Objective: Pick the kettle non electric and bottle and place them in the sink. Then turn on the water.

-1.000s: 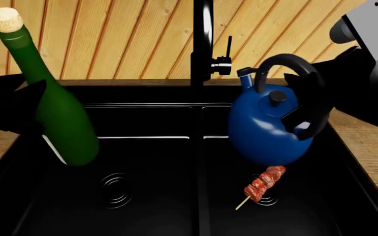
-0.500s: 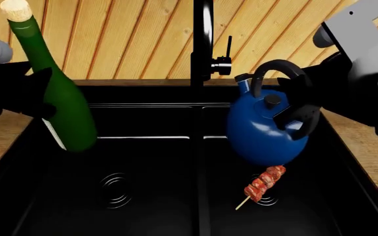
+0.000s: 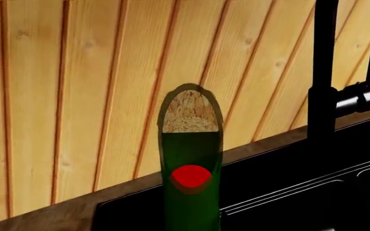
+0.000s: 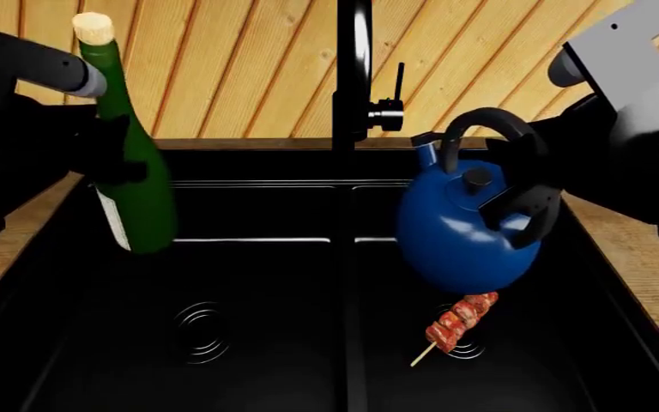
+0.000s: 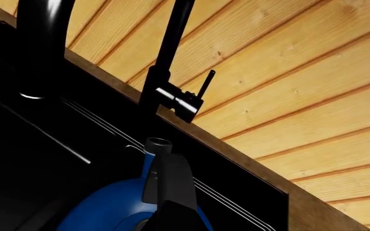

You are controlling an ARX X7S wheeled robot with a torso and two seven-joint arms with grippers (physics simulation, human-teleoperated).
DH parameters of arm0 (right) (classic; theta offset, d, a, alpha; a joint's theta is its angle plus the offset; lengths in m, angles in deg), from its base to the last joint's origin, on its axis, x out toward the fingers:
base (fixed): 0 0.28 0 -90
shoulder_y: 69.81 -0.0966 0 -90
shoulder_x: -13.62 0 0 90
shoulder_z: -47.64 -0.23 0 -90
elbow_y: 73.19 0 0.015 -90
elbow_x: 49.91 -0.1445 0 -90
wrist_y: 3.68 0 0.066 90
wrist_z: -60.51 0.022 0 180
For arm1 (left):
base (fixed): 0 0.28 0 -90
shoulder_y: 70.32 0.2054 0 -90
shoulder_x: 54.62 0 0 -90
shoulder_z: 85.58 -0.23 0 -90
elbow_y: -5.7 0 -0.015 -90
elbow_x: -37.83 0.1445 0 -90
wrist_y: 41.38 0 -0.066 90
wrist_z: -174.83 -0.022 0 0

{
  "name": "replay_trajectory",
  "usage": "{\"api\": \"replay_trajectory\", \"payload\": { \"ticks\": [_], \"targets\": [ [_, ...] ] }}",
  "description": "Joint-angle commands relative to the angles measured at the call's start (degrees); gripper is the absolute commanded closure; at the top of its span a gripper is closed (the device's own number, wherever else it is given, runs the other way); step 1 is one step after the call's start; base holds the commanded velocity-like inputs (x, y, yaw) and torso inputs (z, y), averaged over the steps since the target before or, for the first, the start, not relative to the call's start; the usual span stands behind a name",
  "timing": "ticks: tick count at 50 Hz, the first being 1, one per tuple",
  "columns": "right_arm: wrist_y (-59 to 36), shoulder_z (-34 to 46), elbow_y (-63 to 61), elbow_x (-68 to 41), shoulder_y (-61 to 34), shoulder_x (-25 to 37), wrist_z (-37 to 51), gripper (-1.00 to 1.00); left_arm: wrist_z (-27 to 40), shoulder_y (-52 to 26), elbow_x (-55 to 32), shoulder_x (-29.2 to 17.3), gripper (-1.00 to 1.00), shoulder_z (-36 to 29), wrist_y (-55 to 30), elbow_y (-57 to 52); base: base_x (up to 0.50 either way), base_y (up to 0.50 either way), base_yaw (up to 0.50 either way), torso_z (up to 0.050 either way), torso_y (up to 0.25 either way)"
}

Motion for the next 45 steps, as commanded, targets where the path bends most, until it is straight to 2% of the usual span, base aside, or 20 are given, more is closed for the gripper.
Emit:
{"api": "replay_trajectory", "payload": {
  "ticks": [1,13,15,19,45],
  "targets": [
    [0.0,-1.5,-0.2,2.2,-1.1,0.4,0.7,1.00,-0.5,-0.5,3.7,6.5,1.00,-0.5,0.9,6.6,0.00,0.00,0.00,0.000,0.000],
    [0.4,-1.5,0.0,2.5,-0.6,0.7,0.6,1.00,-1.5,1.6,5.2,12.1,1.00,-1.6,2.7,12.0,0.00,0.00,0.00,0.001,0.002],
    [0.3,-1.5,0.0,2.5,-0.7,0.7,0.7,1.00,-2.1,2.4,5.9,15.4,1.00,-2.3,3.5,14.9,0.00,0.00,0.00,0.000,0.000],
    [0.2,-1.5,0.0,2.4,-0.7,0.6,0.9,1.00,-2.9,2.9,6.7,18.7,1.00,-3.0,4.0,18.0,0.00,0.00,0.00,0.000,0.003],
    [0.3,-1.6,-0.1,2.4,-0.3,1.5,0.8,1.00,-6.0,3.9,9.5,28.8,1.00,-5.0,5.6,28.0,0.00,0.00,0.00,0.001,0.002]
  ]
}}
